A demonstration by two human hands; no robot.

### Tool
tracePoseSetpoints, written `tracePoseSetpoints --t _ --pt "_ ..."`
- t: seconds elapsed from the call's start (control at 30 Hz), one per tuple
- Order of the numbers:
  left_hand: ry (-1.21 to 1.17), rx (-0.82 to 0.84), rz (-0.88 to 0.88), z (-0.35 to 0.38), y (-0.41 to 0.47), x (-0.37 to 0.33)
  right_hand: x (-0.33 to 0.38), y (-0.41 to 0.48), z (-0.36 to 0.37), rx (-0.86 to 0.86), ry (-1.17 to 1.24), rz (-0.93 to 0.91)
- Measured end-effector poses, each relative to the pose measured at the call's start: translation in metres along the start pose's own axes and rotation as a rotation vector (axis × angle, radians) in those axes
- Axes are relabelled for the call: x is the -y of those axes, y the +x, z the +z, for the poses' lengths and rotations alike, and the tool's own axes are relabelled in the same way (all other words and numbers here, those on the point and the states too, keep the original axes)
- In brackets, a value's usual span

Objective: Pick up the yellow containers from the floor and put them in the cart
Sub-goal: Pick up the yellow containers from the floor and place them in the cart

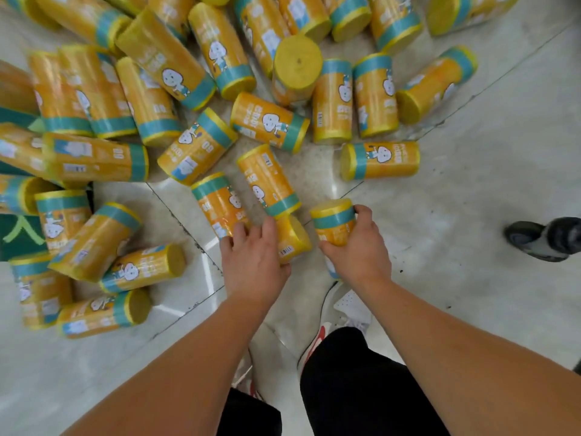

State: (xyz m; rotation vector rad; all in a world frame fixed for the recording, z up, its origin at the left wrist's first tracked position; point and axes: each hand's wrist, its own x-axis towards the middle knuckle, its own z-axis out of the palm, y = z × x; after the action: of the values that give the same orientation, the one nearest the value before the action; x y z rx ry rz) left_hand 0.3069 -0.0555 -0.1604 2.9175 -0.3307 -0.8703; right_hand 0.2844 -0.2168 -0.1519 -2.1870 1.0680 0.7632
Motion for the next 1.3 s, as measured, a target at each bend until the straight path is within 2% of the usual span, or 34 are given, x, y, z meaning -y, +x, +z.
tracePoseSetpoints --t 0.07,0.2,0.33,0.53,0.73,0.87,1.0,1.17,1.3 --pt "-0.094 0.012 -0.045 -0.039 -0.015 -0.007 0.011 -0.027 -0.027 -0.027 0.042 -0.011" --pt "-0.444 -0.024 -0.093 -0.142 -0.060 -0.024 0.042 -0.098 -0.102 -0.074 0.172 -0.028" --pt "-0.599 -0.095 -0.099 -0.268 -0.120 -0.042 0.081 -0.186 -0.198 -0.135 0.343 -0.065" --pt "-0.763 -0.208 0.019 -0.434 -0.202 -0.083 0.120 -0.322 -0.348 -0.292 0.544 -0.154" --pt "-0.894 -0.249 0.164 -0.538 -0.271 -0.166 0.092 -0.419 -0.468 -0.478 0.670 -0.187" --pt "-0.979 -0.200 0.256 -0.560 -0.318 -0.244 0.036 -0.458 -0.526 -0.575 0.733 -0.173" --pt "-1.022 -0.094 0.341 -0.545 -0.372 -0.339 -0.055 -0.484 -0.574 -0.633 0.763 -0.117" --pt "-0.964 0.050 0.396 -0.466 -0.433 -0.463 -0.211 -0.496 -0.610 -0.663 0.775 -0.030" --pt "-0.808 0.175 0.407 -0.389 -0.479 -0.538 -0.336 -0.489 -0.602 -0.581 0.777 0.128"
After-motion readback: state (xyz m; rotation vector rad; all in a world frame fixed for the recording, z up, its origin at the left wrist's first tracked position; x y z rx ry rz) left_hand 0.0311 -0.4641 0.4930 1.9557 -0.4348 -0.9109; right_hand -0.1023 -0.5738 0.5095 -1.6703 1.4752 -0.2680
